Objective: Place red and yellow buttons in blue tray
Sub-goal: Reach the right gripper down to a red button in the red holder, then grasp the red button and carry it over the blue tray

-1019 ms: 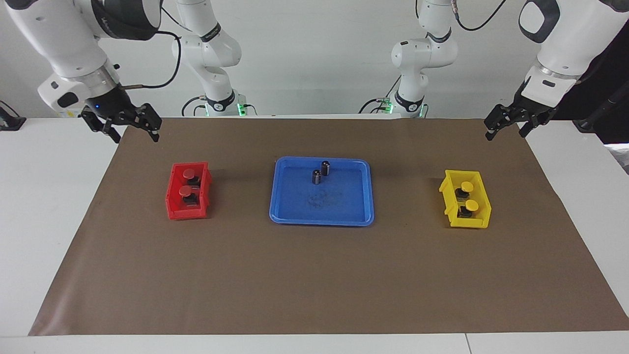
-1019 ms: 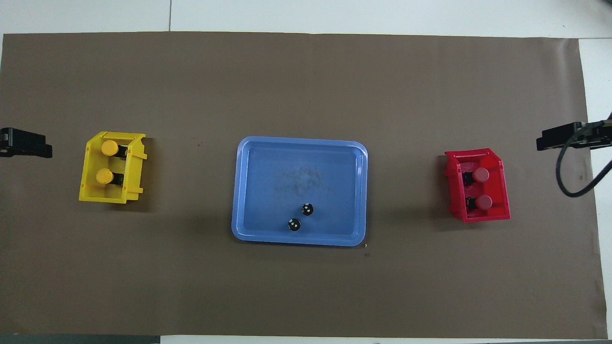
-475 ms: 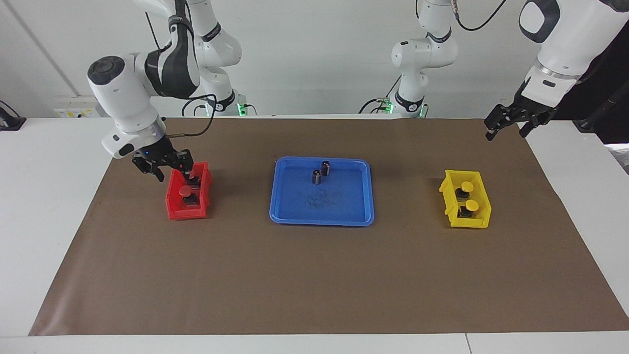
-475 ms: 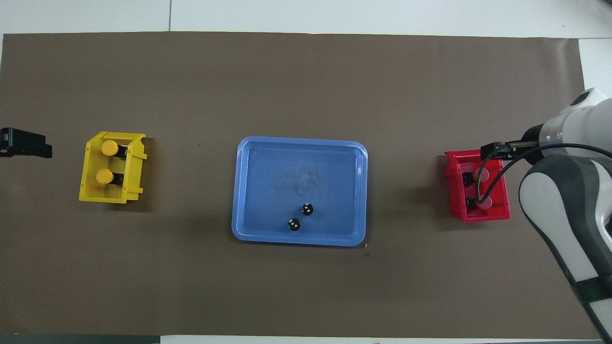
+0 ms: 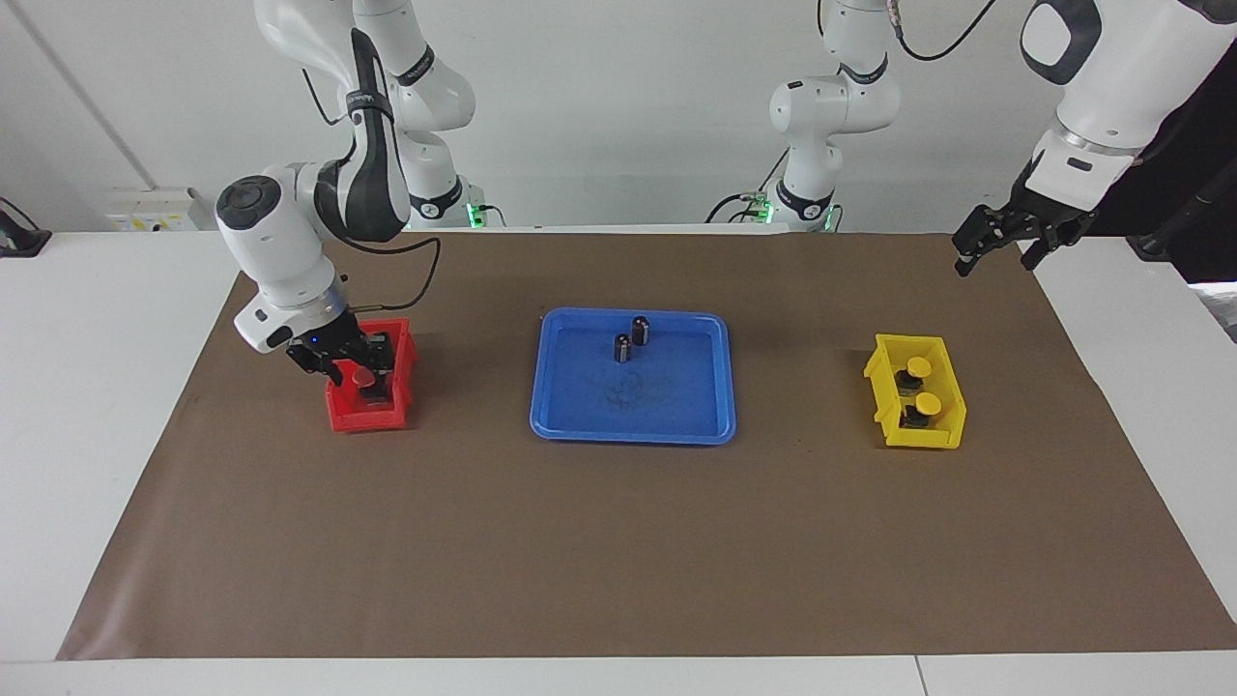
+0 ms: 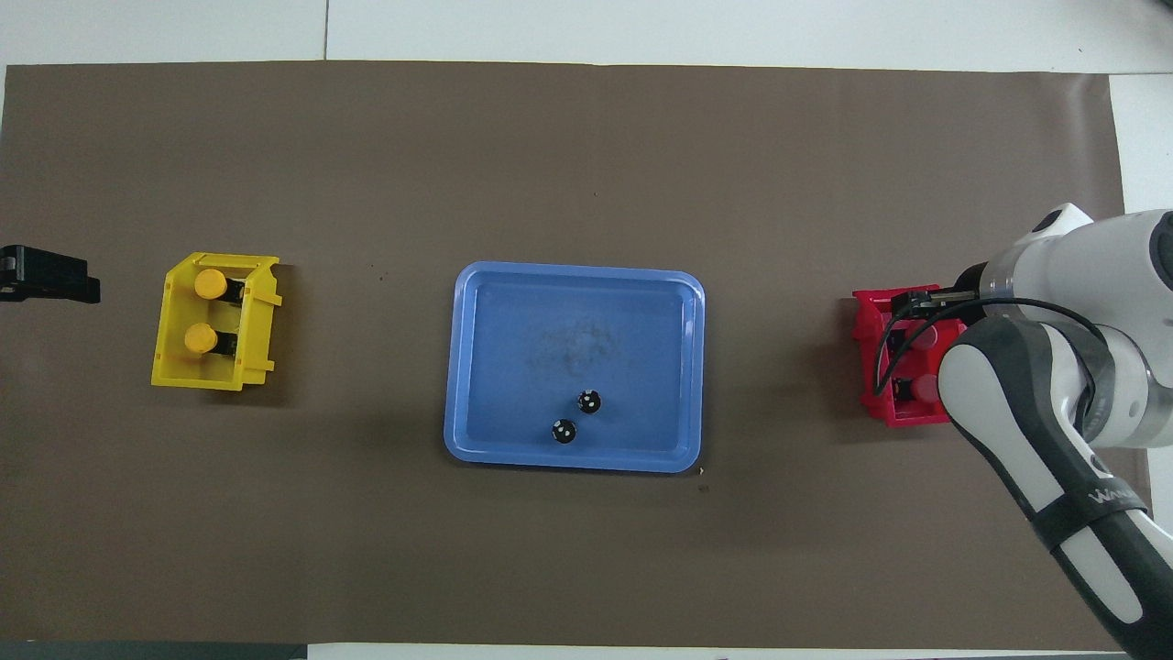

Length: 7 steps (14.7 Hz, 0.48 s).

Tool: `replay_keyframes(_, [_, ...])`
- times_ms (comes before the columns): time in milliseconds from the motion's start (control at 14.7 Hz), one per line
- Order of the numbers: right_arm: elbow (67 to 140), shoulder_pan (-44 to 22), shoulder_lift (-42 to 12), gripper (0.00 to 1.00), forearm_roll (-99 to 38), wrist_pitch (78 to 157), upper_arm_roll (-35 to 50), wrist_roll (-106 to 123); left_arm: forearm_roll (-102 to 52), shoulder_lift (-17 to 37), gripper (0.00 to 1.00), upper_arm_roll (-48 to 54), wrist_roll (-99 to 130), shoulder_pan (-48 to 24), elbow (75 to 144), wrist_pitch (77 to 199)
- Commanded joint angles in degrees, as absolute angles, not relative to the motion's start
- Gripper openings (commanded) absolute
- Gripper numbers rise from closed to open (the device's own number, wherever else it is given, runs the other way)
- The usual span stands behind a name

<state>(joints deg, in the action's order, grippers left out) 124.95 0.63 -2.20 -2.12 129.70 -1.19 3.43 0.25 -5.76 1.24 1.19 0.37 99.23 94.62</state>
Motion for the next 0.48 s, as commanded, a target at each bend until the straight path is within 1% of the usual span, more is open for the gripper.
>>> replay_keyframes(0, [128.5,1.2,-1.1,0.64,-3.5,133.1,-1.1,5.4,-0.6,-6.1,1.00,1.5,0.7,1.0,98.8,93.4])
replay_keyframes(408, [131.6,1.2,-0.1,0.61,-3.5,135.4,-1.1,5.6,-0.6,-6.1,1.00,1.5,0.7,1.0,98.8,93.4])
